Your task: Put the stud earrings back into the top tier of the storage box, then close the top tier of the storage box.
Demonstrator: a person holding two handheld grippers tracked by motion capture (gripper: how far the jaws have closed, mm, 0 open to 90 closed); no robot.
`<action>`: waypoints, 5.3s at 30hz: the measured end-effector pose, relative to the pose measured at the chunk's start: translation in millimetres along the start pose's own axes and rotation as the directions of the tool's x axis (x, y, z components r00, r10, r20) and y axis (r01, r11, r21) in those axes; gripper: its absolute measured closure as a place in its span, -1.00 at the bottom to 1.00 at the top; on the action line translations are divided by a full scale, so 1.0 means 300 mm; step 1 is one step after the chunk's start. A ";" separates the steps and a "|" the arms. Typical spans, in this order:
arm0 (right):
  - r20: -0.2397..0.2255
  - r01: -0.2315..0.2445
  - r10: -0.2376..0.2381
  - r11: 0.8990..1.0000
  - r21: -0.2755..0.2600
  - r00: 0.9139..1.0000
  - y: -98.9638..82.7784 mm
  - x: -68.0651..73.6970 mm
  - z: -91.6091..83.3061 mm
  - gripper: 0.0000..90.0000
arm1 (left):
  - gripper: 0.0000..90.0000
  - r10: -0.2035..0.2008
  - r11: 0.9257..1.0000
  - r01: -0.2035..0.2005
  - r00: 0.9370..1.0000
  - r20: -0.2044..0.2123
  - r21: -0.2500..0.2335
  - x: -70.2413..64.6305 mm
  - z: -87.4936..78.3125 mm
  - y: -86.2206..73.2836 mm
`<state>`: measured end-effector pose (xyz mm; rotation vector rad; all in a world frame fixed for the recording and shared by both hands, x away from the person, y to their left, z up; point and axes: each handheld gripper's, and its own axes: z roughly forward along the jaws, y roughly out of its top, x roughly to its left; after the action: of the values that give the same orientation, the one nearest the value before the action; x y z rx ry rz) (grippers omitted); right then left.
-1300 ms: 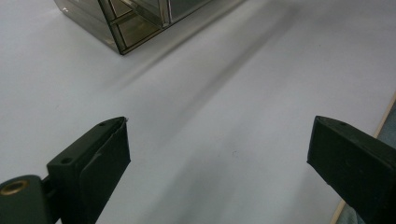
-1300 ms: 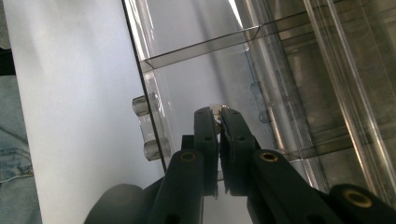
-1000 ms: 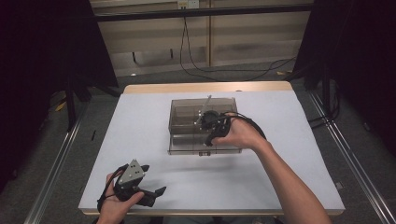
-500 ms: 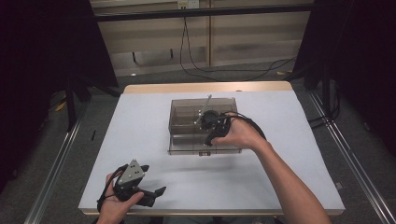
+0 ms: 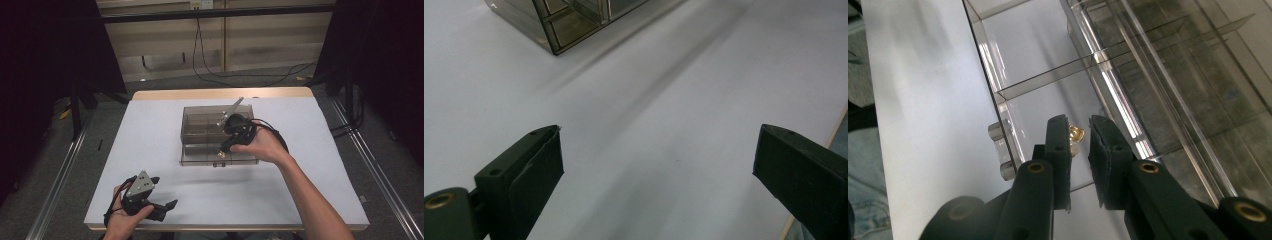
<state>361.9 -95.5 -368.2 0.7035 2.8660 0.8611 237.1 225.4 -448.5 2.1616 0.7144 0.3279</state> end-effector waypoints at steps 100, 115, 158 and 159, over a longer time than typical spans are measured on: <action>-0.069 -0.345 0.340 0.893 -0.290 0.938 -0.730 0.248 -0.050 -0.23 | 1.00 0.108 0.994 -0.104 0.986 0.128 -0.031 -0.061 0.270 0.314; -0.064 -0.344 0.340 0.895 -0.284 0.938 -0.734 0.243 -0.047 -0.24 | 1.00 0.112 0.993 -0.108 0.986 0.120 -0.039 -0.064 0.284 0.335; -0.062 -0.325 0.321 0.905 -0.275 0.945 -0.720 0.261 -0.038 -0.28 | 1.00 0.067 0.996 -0.063 0.996 0.065 -0.065 -0.011 0.316 0.383; -0.062 -0.328 0.324 0.905 -0.272 0.944 -0.720 0.262 -0.039 -0.28 | 1.00 0.072 0.996 -0.068 0.996 0.059 -0.062 -0.009 0.315 0.384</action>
<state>201.4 -226.0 -469.4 1.1597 2.5951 1.2836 321.6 106.1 -419.0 2.1338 0.5885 0.3141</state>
